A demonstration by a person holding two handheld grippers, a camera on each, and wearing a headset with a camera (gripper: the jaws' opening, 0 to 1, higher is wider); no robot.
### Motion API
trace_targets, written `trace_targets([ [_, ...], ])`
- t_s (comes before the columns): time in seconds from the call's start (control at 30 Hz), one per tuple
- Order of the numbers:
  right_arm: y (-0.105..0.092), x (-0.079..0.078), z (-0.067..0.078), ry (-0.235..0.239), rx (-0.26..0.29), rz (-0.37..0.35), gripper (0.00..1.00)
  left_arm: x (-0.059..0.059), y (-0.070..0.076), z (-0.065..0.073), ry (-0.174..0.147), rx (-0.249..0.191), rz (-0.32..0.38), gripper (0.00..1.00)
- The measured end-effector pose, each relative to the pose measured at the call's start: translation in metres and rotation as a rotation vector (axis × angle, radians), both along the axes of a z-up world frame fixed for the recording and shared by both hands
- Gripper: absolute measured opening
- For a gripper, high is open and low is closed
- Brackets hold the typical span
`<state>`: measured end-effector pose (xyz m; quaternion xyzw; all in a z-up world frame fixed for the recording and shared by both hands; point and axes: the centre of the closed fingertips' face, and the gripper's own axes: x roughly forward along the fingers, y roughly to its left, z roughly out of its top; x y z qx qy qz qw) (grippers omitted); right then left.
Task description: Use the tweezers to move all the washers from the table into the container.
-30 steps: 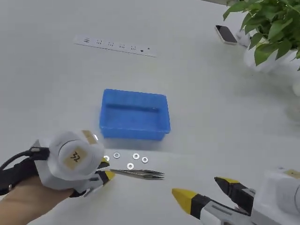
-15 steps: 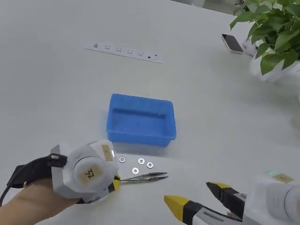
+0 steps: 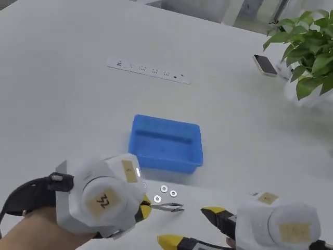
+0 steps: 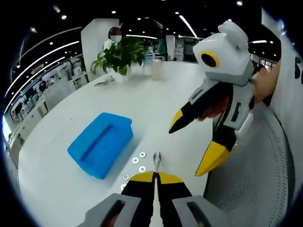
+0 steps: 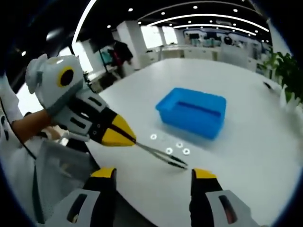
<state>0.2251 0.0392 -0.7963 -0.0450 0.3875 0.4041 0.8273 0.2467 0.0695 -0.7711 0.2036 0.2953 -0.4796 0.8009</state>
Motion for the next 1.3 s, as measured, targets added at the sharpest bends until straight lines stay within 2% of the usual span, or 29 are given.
trace_targets([
  [0.13,0.016,0.002,0.001,-0.015,0.002,0.062,0.59,-0.002,-0.004,0.021,-0.045,-0.021,-0.007,0.00],
  [0.23,0.025,0.004,0.003,-0.021,0.010,0.089,0.58,-0.004,-0.005,0.031,-0.058,-0.033,-0.007,0.00],
  [0.3,0.030,0.003,0.004,-0.018,0.020,0.111,0.55,-0.004,-0.005,0.037,-0.077,-0.039,-0.005,0.00],
  [0.43,0.034,0.000,0.006,-0.019,0.031,0.134,0.49,-0.003,0.001,0.042,-0.121,-0.019,-0.010,0.00],
  [0.5,0.036,-0.002,0.003,-0.010,0.032,0.146,0.46,-0.002,0.003,0.041,-0.123,-0.014,-0.007,0.00],
  [0.57,0.040,-0.002,0.001,-0.012,0.034,0.160,0.43,-0.002,0.006,0.035,-0.113,-0.015,-0.009,0.00],
  [0.67,0.046,-0.002,0.000,-0.038,0.007,0.216,0.38,-0.004,0.009,0.027,-0.109,0.016,-0.026,0.00],
  [0.7,0.048,0.001,-0.001,-0.064,-0.015,0.238,0.35,-0.005,0.009,0.026,-0.114,0.025,-0.037,0.00],
  [0.8,0.053,0.007,-0.005,-0.089,-0.037,0.264,0.34,-0.005,0.009,0.025,-0.110,0.024,-0.044,0.00],
  [0.9,0.060,0.009,-0.008,-0.099,-0.040,0.298,0.29,-0.006,0.010,0.022,-0.112,0.038,-0.058,0.00],
  [1.0,0.066,0.010,-0.012,-0.134,-0.069,0.339,0.24,-0.008,0.009,0.022,-0.116,0.031,-0.070,0.00],
  [1.13,0.069,0.013,-0.016,-0.167,-0.098,0.350,0.19,-0.011,0.012,0.023,-0.120,0.026,-0.066,0.00],
  [1.3,0.071,0.011,-0.018,-0.174,-0.108,0.392,0.14,-0.016,0.021,0.022,-0.115,0.031,-0.042,0.00],
])
